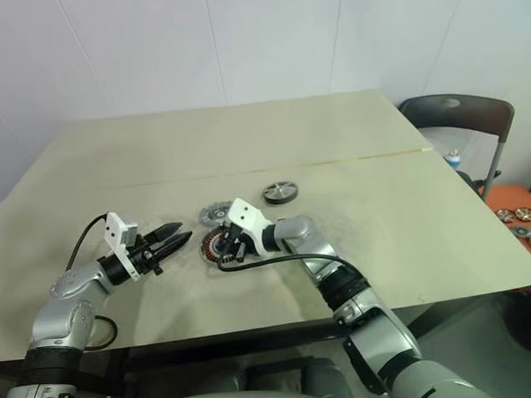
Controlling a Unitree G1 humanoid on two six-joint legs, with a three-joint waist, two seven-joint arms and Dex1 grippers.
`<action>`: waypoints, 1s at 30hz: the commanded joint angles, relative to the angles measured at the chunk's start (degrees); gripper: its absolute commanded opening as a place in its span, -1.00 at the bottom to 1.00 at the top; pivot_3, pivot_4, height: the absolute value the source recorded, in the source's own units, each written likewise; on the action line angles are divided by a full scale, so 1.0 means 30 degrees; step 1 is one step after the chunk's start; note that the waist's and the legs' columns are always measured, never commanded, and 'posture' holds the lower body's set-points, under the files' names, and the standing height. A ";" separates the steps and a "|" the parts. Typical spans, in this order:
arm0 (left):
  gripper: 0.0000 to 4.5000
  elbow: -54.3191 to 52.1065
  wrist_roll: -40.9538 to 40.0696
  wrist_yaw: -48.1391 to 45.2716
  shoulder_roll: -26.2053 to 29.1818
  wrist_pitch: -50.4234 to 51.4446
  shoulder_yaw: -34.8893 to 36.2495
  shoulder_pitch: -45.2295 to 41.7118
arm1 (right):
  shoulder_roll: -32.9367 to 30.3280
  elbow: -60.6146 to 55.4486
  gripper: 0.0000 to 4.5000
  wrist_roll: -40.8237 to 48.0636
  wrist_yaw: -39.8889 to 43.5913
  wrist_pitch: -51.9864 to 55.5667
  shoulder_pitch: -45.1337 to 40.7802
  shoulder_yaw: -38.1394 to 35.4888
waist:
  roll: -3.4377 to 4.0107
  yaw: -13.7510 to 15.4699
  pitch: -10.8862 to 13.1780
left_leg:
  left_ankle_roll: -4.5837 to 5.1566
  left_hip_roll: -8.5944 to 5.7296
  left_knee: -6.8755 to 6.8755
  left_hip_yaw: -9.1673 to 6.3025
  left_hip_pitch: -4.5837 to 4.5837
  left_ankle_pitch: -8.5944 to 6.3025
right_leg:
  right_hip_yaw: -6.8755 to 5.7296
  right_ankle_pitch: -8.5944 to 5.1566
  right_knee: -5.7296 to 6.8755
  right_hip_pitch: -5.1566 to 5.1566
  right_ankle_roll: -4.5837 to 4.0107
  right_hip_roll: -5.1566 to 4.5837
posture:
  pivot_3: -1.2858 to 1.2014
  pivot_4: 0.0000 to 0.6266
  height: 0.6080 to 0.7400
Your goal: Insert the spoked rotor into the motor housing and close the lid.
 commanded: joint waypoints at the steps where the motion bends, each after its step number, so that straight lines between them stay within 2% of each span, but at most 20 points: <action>1: -0.09 -0.0319 0.0019 -0.0002 0.0029 -0.0430 0.0197 -0.0249 | -0.0110 -0.0087 -0.55 0.0065 0.0003 -0.0190 -0.0408 -0.0322 | 0.0000 0.0001 0.0000 | 0.0000 0.0000 0.0000 0.0000 0.0000 0.0000 | 0.0001 0.0000 0.0000 0.0000 0.0000 0.0000 | 0.03 -1.00 1.00; 4: -0.09 -0.0367 0.0019 0.0022 0.0027 -0.0411 0.0199 -0.0219 | 0.0005 -0.0098 -0.12 0.0162 -0.0091 -0.0293 -0.0363 -0.0431 | 0.0001 -0.0002 0.0000 | 0.0000 0.0000 0.0000 0.0000 -0.0001 0.0000 | 0.0000 0.0000 -0.0001 0.0000 0.0000 0.0000 | 0.03 -1.00 1.00; 11: -0.09 -0.0377 0.0080 0.0084 0.0006 -0.0425 0.0153 -0.0185 | 0.0403 -0.0012 -0.12 0.0571 -0.0409 -0.0272 -0.0472 -0.1044 | 0.0002 -0.0006 0.0002 | -0.0001 0.0000 -0.0001 0.0000 -0.0004 0.0000 | 0.0001 0.0000 0.0000 -0.0004 0.0000 0.0000 | 0.03 -1.00 1.00; 14: -0.09 -0.0366 0.0133 0.0118 -0.0073 -0.0425 0.0079 -0.0223 | 0.0503 0.0220 -0.37 0.0298 -0.0784 -0.0358 -0.0460 -0.0987 | 0.0003 0.0002 0.0002 | 0.0000 0.0000 -0.0001 0.0000 -0.0004 0.0000 | 0.0001 0.0000 -0.0001 -0.0004 0.0000 0.0000 | 0.03 -1.00 1.00; 18: -0.09 -0.0349 0.0211 0.0131 -0.0123 -0.0447 0.0100 -0.0267 | 0.0442 0.0475 -0.99 -0.0217 -0.0904 -0.0356 -0.0352 -0.0502 | 0.0005 -0.0006 0.0003 | -0.0001 -0.0001 -0.0002 0.0001 -0.0004 0.0000 | 0.0002 0.0000 0.0000 -0.0004 0.0000 0.0000 | 0.03 -1.00 1.00; 30: -0.09 -0.0120 0.0351 0.0160 -0.0048 -0.0594 0.0183 -0.0349 | 0.0099 0.0104 -0.99 -0.0080 0.0469 0.0846 0.0067 0.0163 | 0.0003 -0.0007 0.0000 | 0.0000 0.0001 -0.0002 0.0000 0.0016 0.0000 | 0.0001 0.0000 0.0000 0.0010 0.0000 0.0000 | 0.03 -1.00 1.00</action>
